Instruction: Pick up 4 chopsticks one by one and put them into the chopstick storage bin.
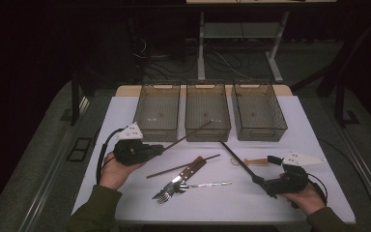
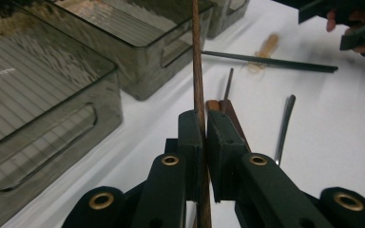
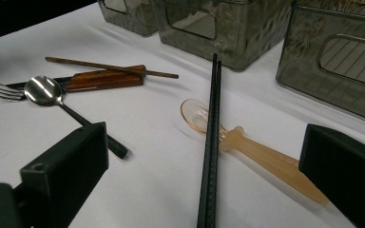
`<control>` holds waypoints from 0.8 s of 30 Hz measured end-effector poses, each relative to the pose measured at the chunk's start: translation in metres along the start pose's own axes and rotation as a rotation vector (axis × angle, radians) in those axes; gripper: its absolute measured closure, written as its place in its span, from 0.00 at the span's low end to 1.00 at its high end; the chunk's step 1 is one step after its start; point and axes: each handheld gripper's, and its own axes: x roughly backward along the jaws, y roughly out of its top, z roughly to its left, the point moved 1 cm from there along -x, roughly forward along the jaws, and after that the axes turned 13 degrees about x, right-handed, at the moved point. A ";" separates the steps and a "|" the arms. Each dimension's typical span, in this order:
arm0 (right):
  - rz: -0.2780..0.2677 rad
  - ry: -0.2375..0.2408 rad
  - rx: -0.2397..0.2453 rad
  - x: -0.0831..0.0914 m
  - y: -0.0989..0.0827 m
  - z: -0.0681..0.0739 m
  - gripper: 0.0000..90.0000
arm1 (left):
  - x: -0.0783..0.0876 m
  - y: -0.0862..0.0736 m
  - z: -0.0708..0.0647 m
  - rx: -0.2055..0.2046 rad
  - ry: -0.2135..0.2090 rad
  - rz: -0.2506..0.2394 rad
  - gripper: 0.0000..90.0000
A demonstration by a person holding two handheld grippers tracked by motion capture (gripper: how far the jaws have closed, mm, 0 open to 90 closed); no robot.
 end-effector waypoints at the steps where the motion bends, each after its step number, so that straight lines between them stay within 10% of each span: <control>1: -0.002 0.000 0.002 0.000 0.000 0.000 0.03 | 0.001 0.001 0.001 0.003 0.003 -0.006 0.94; 24: -0.003 -0.013 -0.024 0.003 -0.002 0.001 0.03 | 0.002 0.039 0.031 0.082 0.108 -0.099 0.94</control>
